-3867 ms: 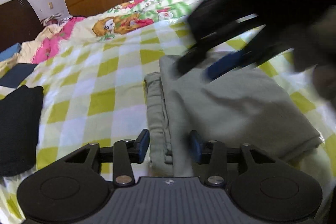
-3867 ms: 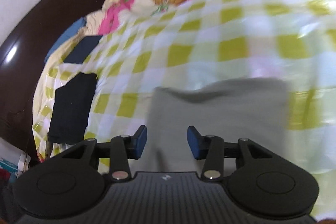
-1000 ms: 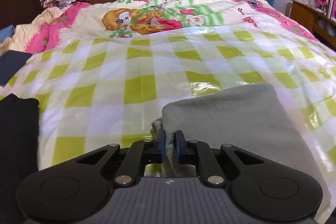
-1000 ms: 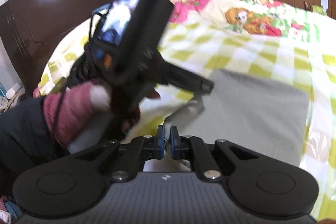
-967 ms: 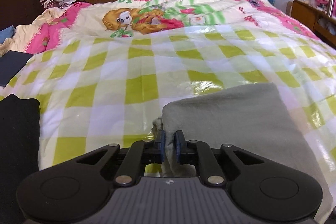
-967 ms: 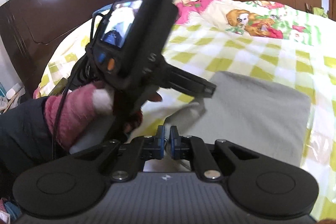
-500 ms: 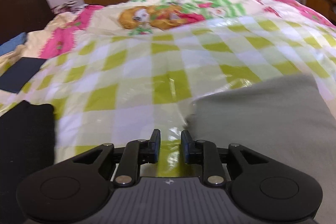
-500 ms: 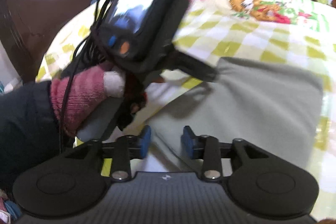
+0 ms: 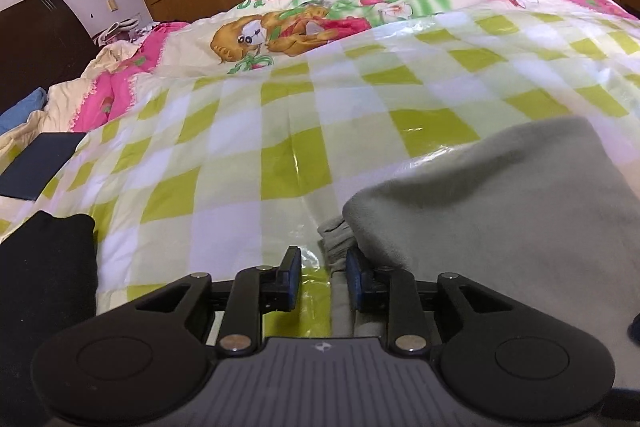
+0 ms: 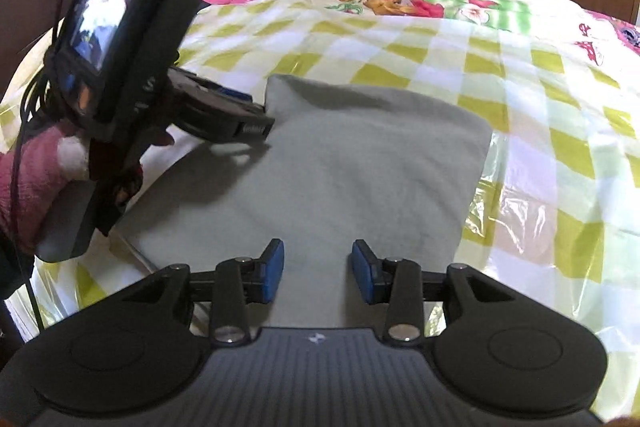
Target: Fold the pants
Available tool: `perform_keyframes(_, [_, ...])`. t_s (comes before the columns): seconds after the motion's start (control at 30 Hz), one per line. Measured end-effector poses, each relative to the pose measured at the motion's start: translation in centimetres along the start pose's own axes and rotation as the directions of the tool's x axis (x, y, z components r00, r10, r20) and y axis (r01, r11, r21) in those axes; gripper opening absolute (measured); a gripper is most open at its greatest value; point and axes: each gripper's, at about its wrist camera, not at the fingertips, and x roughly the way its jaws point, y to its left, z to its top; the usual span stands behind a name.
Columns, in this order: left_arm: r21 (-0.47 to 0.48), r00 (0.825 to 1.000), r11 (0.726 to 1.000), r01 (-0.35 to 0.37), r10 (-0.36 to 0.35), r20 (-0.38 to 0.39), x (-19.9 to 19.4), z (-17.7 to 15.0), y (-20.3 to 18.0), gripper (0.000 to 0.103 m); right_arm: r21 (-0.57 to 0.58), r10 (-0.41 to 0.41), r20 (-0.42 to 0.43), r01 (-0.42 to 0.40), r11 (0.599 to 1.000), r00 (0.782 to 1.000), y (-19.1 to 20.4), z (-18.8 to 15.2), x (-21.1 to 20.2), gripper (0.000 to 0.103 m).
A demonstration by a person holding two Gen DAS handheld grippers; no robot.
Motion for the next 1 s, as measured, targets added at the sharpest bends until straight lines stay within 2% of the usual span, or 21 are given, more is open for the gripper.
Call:
perform_keyframes(0.33, [-0.012,1.000,1.000,-0.009,0.010,0.028,-3.4,-0.3,1.4,0.041,0.013,-0.063,0.024,0.063,0.998,0.998,-1.1,0.3,-1.0,0.039])
perform_keyframes(0.5, [-0.041,0.998,0.997,0.060,-0.060,0.000,-5.0,-2.6,1.7,0.042,0.039,-0.083,0.016,0.082,0.996,0.996,-2.0,0.3,-0.7,0.044])
perform_keyframes(0.7, [-0.090,0.997,0.993,0.081,-0.083,-0.011,-5.9,-5.0,1.9,0.043,0.138,-0.029,-0.008,0.030,0.990,1.000,-3.5,0.3,0.8,0.047])
perform_keyframes(0.77, [-0.133,0.996,0.987,0.090,-0.091,0.000,-6.4,-4.9,2.6,0.043,0.165,-0.004,-0.009,0.005,0.986,1.000,-4.0,0.4,1.1,0.050])
perform_keyframes(1.0, [-0.217,0.991,0.967,0.132,-0.121,0.065,-8.6,-5.4,4.2,0.048,0.294,0.039,0.037,-0.048,0.955,0.999,-6.9,0.1,0.3,0.050])
